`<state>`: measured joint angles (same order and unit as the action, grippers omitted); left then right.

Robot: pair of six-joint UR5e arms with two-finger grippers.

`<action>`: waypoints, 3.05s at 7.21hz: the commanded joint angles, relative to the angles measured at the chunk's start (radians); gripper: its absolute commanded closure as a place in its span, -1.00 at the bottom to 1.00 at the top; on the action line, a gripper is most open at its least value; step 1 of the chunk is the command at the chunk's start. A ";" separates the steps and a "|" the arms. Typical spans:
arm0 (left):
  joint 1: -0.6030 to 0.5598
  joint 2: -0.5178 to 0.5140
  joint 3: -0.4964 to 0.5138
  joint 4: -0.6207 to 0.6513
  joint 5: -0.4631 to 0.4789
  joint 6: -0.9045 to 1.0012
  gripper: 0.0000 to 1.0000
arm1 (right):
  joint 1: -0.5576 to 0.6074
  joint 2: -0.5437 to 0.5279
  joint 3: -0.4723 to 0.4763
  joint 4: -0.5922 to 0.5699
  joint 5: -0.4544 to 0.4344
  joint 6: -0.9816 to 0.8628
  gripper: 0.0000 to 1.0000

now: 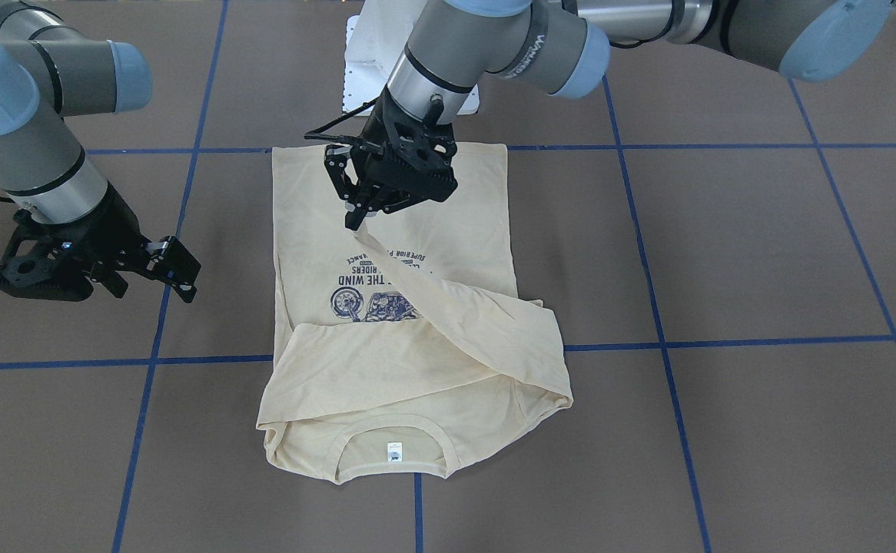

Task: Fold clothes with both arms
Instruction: 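Fold the held sleeve across the shirt body with the left gripper, then release the sleeve and withdraw the left gripper while the right gripper moves to the hem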

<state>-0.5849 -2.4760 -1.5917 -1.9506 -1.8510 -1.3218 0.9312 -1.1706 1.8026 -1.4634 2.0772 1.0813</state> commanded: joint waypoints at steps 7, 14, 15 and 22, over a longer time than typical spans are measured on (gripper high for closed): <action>0.036 -0.178 0.349 -0.168 0.093 -0.028 1.00 | 0.095 -0.076 0.014 -0.002 0.033 -0.135 -0.98; 0.042 -0.254 0.499 -0.274 0.128 -0.027 1.00 | 0.126 -0.119 0.023 0.002 0.032 -0.166 -0.98; 0.045 -0.259 0.503 -0.274 0.128 -0.028 0.85 | 0.126 -0.126 0.023 0.002 0.030 -0.166 -0.98; -0.095 0.053 0.125 -0.205 -0.080 0.004 -0.98 | 0.008 -0.142 0.105 0.017 0.026 0.124 -0.99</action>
<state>-0.6550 -2.5364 -1.3192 -2.2049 -1.8942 -1.3694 0.9958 -1.3163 1.8711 -1.4475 2.1119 1.0569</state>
